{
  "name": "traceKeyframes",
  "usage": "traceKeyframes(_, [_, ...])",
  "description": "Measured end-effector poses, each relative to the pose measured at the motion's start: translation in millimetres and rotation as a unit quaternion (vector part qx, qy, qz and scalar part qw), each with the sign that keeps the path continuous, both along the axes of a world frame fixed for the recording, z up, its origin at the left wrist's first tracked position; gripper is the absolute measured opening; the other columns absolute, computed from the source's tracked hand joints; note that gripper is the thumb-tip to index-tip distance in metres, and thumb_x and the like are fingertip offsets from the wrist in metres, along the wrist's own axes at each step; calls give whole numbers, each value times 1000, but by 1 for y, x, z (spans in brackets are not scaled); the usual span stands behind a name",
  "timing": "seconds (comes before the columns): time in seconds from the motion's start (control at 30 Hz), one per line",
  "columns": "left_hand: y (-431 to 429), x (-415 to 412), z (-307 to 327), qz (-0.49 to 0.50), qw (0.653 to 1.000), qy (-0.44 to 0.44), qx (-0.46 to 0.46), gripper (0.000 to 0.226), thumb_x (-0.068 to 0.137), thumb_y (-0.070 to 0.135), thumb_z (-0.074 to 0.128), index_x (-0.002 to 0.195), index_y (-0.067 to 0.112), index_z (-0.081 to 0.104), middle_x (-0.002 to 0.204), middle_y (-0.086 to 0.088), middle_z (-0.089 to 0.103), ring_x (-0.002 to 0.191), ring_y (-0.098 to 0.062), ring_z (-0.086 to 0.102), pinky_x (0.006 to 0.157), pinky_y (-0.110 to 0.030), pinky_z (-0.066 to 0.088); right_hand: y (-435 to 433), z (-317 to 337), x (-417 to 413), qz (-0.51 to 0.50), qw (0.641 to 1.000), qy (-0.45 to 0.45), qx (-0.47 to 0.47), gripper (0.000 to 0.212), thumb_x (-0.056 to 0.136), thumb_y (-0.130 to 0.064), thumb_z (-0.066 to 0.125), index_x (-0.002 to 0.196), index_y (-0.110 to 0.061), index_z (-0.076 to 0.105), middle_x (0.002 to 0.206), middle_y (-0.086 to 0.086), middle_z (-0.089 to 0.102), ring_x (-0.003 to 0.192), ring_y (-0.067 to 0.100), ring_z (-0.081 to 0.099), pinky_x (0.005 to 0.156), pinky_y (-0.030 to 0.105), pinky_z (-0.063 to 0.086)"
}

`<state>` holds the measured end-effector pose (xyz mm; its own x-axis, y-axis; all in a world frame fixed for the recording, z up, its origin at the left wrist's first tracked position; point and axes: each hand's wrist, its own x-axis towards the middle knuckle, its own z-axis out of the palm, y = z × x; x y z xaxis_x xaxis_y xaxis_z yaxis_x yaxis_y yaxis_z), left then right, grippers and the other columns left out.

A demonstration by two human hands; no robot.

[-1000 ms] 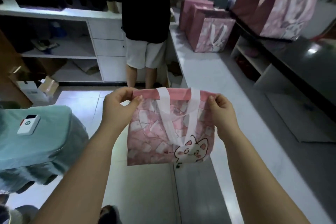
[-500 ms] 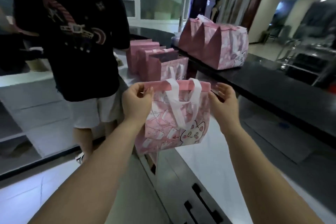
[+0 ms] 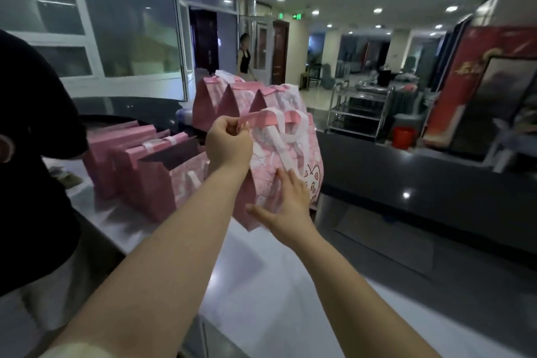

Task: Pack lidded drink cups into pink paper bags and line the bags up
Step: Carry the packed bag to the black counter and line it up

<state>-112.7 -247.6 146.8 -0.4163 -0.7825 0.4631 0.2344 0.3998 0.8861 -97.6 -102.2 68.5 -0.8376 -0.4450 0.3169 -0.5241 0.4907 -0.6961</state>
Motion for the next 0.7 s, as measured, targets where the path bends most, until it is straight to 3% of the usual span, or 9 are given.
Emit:
traceKeyframes(0.07, [5,-34,14,-4,1000,-1,8,20,81,23,66,65,28,56,62,16,61,59,2,55,51,-13,35,-8,8,-28,-37,999,4,6,114,73,-72,63,155,-24,-1,163,-2,-6,148,24,-8,121,45,1])
traceKeyframes(0.2, [9,-94,38,-30,999,-23,4,19,82,29,65,65,27,56,68,16,61,66,0,55,57,-18,36,-9,22,-94,-92,995,8,-46,99,80,-42,69,154,-27,5,162,2,3,146,27,7,116,47,22])
traceKeyframes(0.33, [10,-152,43,-74,997,-26,-9,21,82,37,68,66,27,59,70,15,64,69,-5,59,64,-24,43,3,27,-164,-119,989,15,-92,85,84,-27,69,150,-36,16,158,-4,17,138,28,27,104,46,37])
traceKeyframes(0.57, [18,-218,-11,-190,979,-72,-20,21,85,29,71,69,30,58,74,16,63,70,2,57,57,-15,39,4,-3,-241,-136,980,-59,-132,73,90,-9,53,151,-35,23,155,0,27,139,24,32,112,46,34])
traceKeyframes(0.7, [-2,-234,-44,-284,954,-60,-80,19,80,30,79,86,39,63,87,21,65,81,9,60,67,-1,42,-1,-17,-257,-152,970,-70,-177,73,90,-6,49,147,-46,24,153,-4,31,137,18,36,109,46,40])
